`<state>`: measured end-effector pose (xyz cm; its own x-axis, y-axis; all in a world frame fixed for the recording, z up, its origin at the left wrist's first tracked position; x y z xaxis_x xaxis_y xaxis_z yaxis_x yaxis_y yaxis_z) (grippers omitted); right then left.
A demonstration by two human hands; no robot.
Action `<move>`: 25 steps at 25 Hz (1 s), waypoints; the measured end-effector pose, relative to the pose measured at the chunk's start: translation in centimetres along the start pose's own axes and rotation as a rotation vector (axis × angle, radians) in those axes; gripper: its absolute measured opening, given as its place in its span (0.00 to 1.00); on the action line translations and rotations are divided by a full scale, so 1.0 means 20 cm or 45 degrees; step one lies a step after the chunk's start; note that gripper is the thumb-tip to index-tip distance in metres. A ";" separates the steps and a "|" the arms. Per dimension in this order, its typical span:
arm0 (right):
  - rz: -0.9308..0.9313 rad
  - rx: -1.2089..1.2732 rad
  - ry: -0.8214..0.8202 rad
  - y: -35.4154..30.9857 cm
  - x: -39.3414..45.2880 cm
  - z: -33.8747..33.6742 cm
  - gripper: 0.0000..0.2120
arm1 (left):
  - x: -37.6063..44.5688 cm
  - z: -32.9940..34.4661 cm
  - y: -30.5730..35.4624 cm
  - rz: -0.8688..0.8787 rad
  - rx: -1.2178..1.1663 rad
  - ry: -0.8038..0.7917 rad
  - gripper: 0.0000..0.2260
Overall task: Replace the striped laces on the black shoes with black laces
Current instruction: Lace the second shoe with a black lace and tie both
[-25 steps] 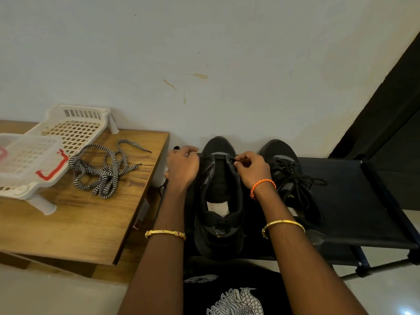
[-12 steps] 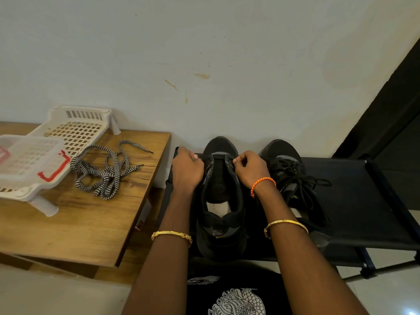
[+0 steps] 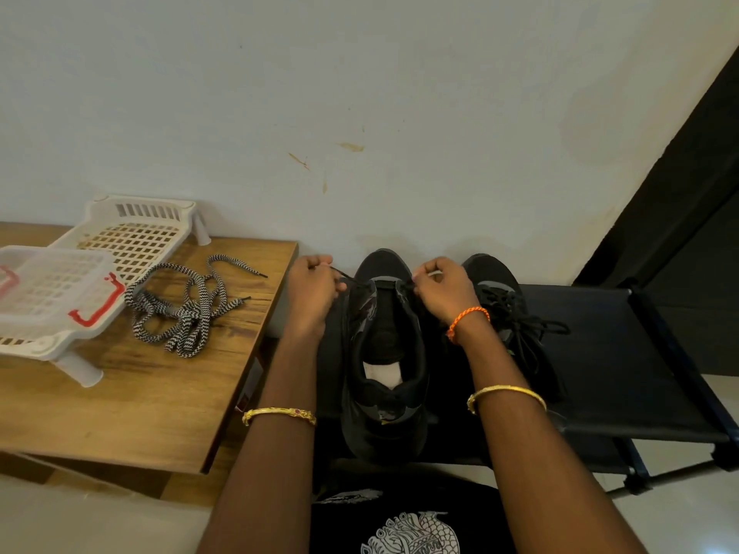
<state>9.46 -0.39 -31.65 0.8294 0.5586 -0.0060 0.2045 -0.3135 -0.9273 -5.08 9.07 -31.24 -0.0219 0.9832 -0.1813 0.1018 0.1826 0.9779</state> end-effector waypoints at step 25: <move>-0.345 -0.006 0.024 -0.87 -0.28 -0.57 0.08 | -0.40 -0.24 0.82 0.434 0.432 -0.346 0.06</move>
<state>7.09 -6.78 -11.18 0.7538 0.6081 0.2490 0.4225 -0.1583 -0.8924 -7.93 4.25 -13.24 0.3210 0.9441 0.0753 0.3743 -0.1995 0.9056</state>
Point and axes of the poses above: each hand's wrist, its own x-axis towards the middle knuckle, its own z-axis out of the palm, y = z × x, the point moved 1 cm from there along x, towards the middle knuckle, and after that the axes turned 12 degrees about y, right-handed, at the moved point
